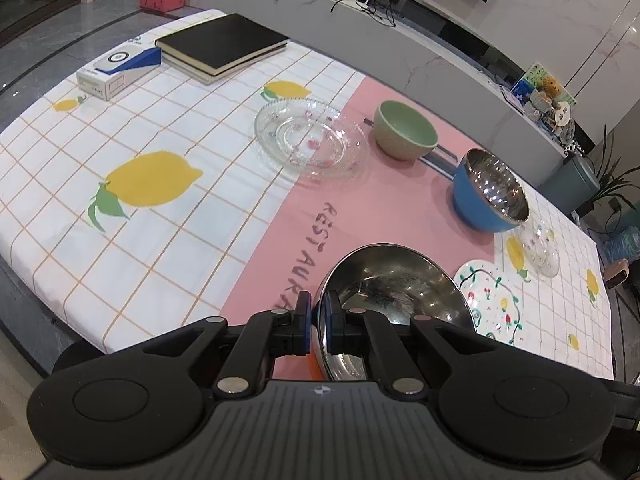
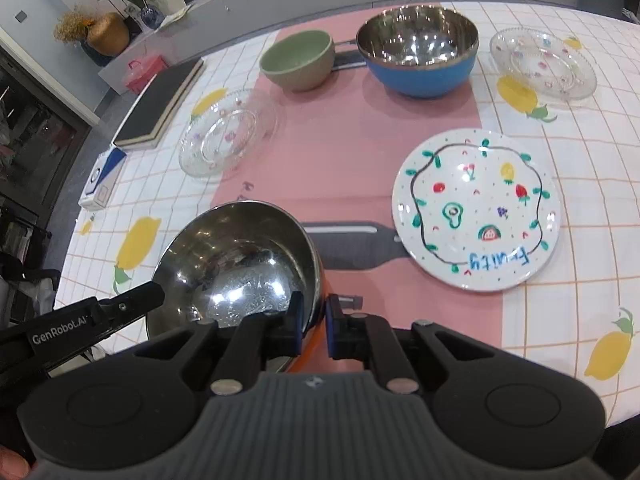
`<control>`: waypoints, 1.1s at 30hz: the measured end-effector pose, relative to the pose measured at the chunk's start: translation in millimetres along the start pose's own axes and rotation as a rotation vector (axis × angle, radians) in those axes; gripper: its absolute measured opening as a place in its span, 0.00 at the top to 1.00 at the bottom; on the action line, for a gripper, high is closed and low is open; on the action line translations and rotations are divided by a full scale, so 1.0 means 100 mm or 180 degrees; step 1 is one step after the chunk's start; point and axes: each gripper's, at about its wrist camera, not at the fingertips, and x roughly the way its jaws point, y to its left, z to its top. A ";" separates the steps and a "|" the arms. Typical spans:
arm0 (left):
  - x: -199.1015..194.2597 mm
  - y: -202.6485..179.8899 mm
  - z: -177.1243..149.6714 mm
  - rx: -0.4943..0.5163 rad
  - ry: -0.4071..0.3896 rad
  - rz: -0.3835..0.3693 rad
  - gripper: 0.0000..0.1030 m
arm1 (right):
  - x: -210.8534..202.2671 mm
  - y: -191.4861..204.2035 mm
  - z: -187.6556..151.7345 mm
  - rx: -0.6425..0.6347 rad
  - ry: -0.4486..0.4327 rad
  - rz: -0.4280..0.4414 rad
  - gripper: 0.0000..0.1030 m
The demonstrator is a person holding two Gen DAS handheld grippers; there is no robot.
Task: Organize plates and bowls
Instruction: 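Lift the orange-bottomed bowl with both grippers and carry it toward the placemat edge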
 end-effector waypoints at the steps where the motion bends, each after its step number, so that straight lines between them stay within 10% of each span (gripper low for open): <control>1: 0.01 0.01 -0.01 0.0006 0.0004 0.0004 0.94 | 0.02 0.00 -0.01 -0.0002 0.0006 -0.0006 0.92; 27: 0.09 0.10 -0.12 -0.0014 0.0024 0.0092 0.92 | 0.17 0.05 -0.05 -0.0094 0.0032 -0.0032 0.89; 33: 0.01 0.14 -0.05 -0.0076 -0.0072 0.0088 0.72 | 0.06 0.07 -0.03 -0.0182 -0.0103 -0.0035 0.72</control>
